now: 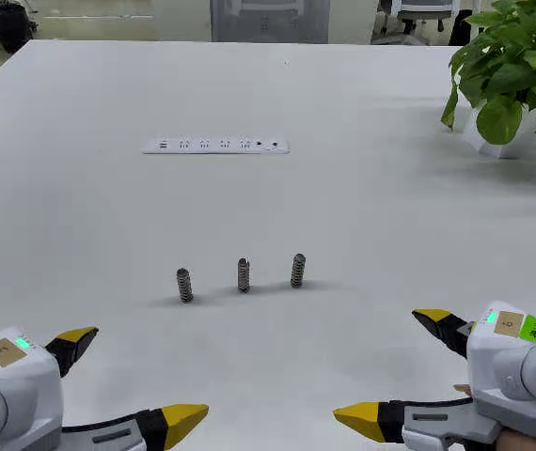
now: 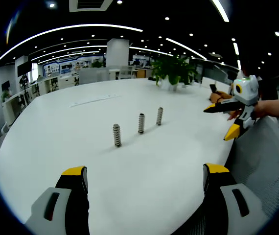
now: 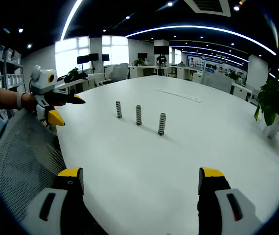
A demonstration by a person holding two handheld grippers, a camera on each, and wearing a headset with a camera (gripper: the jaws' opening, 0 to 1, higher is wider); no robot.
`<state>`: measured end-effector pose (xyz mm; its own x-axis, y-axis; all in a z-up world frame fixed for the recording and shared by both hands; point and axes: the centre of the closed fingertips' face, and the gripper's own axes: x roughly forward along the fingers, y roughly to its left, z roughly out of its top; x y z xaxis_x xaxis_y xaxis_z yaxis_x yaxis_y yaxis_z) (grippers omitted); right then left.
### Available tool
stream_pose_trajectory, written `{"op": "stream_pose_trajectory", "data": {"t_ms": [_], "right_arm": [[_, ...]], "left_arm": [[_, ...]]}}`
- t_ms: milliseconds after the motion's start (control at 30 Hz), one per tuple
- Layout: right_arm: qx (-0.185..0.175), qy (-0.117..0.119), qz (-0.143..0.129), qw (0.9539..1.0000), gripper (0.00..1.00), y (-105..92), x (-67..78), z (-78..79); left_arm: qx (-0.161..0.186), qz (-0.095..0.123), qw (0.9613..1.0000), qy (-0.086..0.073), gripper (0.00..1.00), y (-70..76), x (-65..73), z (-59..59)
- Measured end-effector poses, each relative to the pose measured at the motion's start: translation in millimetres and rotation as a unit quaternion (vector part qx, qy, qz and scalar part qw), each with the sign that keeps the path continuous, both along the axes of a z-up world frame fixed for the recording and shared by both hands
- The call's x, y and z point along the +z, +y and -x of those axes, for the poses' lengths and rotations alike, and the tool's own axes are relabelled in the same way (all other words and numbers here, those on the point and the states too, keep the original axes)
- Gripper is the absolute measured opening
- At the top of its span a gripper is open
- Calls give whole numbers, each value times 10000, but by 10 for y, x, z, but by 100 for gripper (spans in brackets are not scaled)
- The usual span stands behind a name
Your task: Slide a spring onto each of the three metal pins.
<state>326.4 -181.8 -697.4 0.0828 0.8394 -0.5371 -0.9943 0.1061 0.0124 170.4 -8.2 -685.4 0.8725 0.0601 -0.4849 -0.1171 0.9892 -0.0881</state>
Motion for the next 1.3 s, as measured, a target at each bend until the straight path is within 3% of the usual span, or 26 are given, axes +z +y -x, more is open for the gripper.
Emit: {"op": "stream_pose_trajectory", "data": {"t_ms": [533,1300], "right_arm": [[-109,-54,-128,9998,99,9,58,-56],[-20,20,-31,10000,99,6,-1,-5]], "left_arm": [[61,-46,10000,-40,100,34,23,10],[-104,-8,9999,87,100,-44,-22,9]]}}
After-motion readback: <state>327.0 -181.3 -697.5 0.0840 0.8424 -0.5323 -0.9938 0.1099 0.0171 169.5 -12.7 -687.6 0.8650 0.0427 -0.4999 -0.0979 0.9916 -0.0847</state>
